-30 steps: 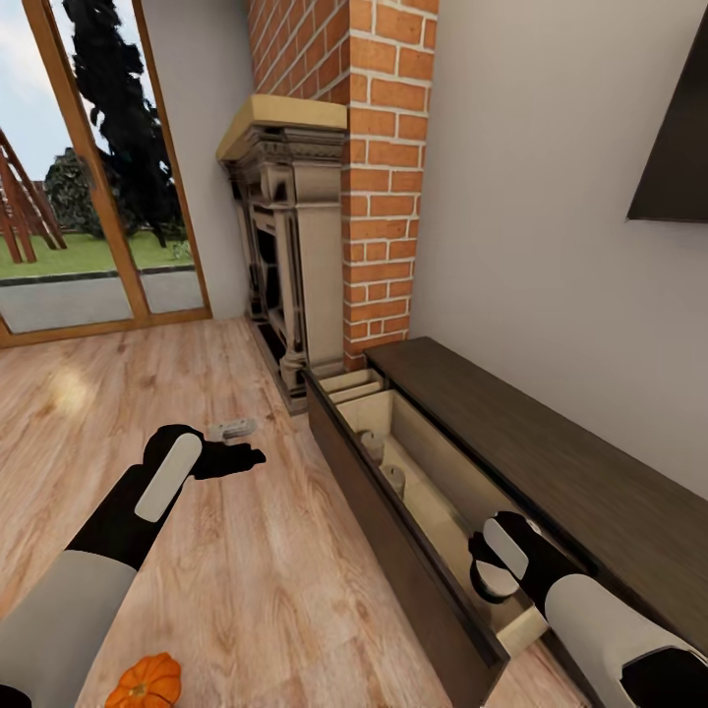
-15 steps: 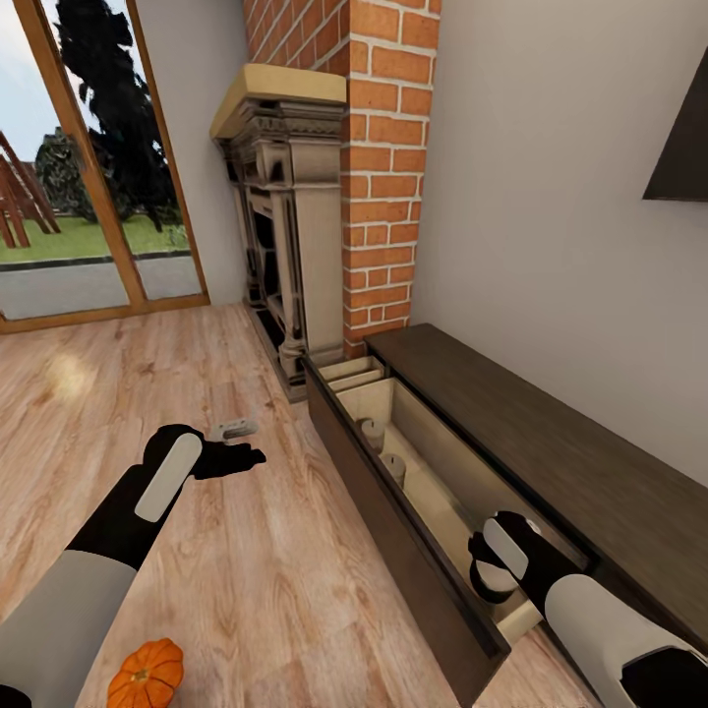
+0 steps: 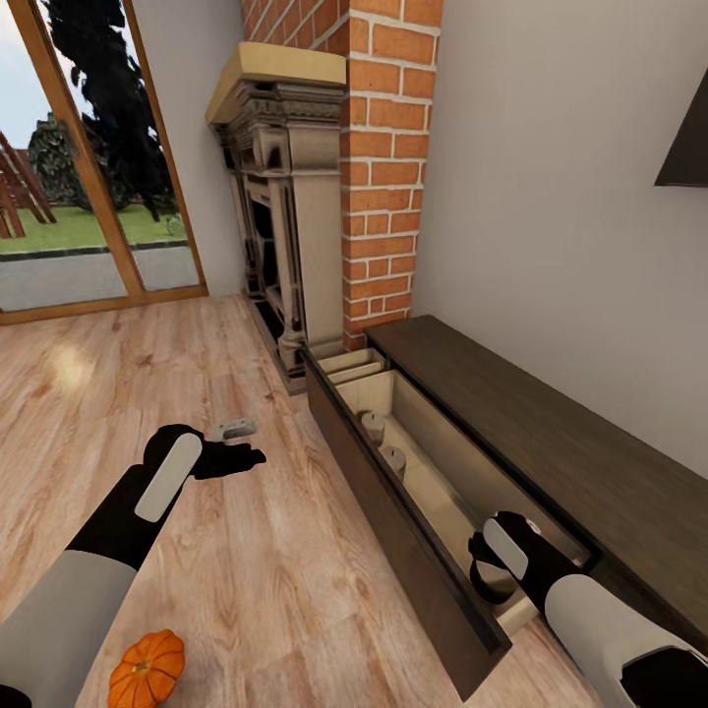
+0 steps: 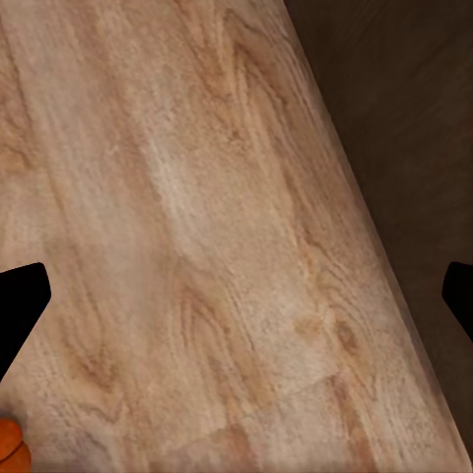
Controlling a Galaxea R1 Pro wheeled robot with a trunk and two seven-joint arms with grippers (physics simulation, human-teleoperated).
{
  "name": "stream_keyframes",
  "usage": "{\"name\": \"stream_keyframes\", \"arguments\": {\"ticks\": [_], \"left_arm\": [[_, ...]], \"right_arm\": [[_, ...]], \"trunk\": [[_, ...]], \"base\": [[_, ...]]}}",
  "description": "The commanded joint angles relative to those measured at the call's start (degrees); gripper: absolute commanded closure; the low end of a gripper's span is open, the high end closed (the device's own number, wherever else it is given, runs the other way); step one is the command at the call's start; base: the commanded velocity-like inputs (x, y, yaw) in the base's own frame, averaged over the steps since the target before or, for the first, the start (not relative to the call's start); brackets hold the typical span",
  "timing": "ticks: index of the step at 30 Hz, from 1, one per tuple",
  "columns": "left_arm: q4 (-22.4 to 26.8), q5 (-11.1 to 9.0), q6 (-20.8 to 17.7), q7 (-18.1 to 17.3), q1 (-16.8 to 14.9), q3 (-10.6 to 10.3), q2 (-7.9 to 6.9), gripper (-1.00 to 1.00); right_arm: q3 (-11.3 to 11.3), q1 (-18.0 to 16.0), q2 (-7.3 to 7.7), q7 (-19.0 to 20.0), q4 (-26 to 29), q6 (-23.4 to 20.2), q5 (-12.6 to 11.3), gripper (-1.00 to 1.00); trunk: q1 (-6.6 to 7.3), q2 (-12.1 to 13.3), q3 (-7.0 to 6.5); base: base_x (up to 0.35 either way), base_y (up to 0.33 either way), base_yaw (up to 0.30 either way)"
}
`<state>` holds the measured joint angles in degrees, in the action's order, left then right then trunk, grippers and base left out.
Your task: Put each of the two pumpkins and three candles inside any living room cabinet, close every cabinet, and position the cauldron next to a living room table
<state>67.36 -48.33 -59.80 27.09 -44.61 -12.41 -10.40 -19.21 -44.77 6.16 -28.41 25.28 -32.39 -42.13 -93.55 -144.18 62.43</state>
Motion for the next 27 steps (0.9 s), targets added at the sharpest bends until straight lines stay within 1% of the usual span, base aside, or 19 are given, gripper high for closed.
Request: {"name": "stream_keyframes", "arguments": {"ticks": [1,3,6,16,17,27], "left_arm": [[0.1,-0.6,-0.1,0.6,0.0,-0.1,-0.06,-1.00],[0.1,-0.5,-0.1,0.6,0.0,-0.1,-0.06,-1.00],[0.1,-0.5,-0.1,0.6,0.0,-0.2,-0.06,-1.00],[0.1,-0.4,-0.1,0.6,0.0,-0.2,-0.06,-1.00],[0.1,-0.4,-0.1,0.6,0.0,-0.2,-0.06,-1.00],[0.1,-0.4,-0.1,0.6,0.0,-0.1,-0.06,-1.00]], "right_arm": [[-0.5,0.0,0.08,-0.4,0.1,-0.2,-0.6,1.00],[-0.5,0.0,0.08,-0.4,0.1,-0.2,-0.6,1.00],[-0.5,0.0,0.06,-0.4,0.1,-0.2,-0.6,1.00],[-0.5,0.0,0.06,-0.4,0.1,-0.2,-0.6,1.00],[-0.5,0.0,0.07,-0.4,0.1,-0.2,-0.6,-1.00],[-0.5,0.0,0.08,-0.4,0.1,-0.2,-0.6,-1.00]], "trunk": [[0.01,0.0,0.06],[0.01,0.0,0.06],[-0.07,-0.1,0.72],[-0.07,-0.1,0.72],[-0.07,-0.1,0.72],[-0.07,-0.1,0.72]], "base": [[0.000,0.000,0.000],[0.000,0.000,0.000],[0.000,0.000,0.000],[0.000,0.000,0.000],[0.000,0.000,0.000],[0.000,0.000,0.000]]}}
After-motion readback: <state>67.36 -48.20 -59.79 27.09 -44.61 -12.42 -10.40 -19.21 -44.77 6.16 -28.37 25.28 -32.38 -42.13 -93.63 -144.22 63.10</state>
